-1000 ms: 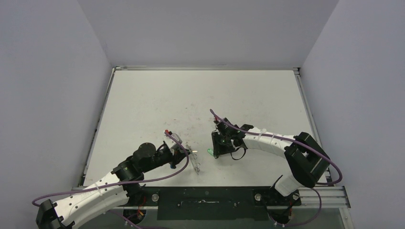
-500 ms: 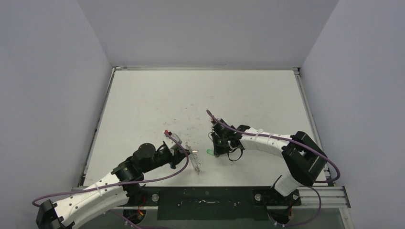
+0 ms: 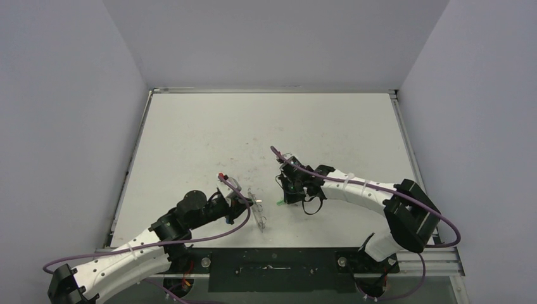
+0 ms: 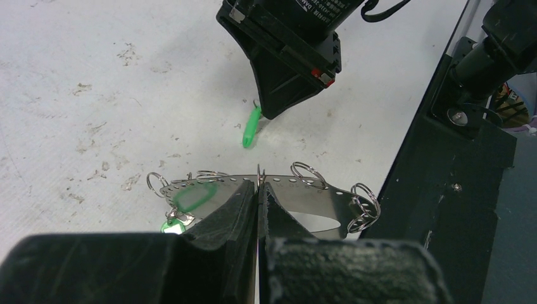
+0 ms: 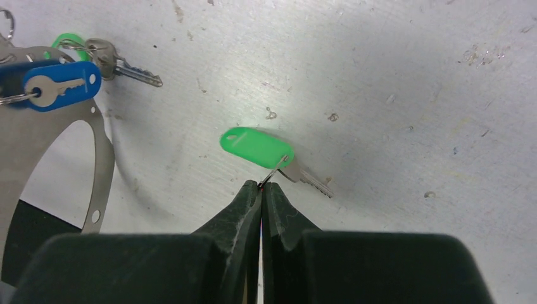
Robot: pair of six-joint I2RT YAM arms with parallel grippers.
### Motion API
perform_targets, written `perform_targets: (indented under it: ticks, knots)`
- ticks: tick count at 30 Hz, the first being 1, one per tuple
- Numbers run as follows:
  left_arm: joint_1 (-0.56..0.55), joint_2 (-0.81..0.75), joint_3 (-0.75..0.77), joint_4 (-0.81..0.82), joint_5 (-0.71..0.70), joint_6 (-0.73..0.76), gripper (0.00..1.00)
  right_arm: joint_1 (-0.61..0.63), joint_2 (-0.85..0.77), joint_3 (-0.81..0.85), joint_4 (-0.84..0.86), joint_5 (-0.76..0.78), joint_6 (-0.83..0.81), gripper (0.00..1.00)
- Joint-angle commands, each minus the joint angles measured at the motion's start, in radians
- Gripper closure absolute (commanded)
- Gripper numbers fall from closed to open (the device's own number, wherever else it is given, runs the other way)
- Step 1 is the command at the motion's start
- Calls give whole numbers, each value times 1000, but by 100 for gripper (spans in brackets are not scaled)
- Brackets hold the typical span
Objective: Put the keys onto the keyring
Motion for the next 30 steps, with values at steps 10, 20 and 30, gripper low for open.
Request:
perform_targets:
  ticks: [10, 20, 30]
  knots:
    - [3, 58, 2, 112, 53, 11, 100, 8, -195, -23, 106, -78, -230, 100]
    - [3, 133, 10, 175, 97, 37, 100, 7, -273, 31, 126, -238, -380, 100]
    - [3, 115, 22, 157, 107, 67, 100, 7, -339, -14, 94, -412, -534, 100]
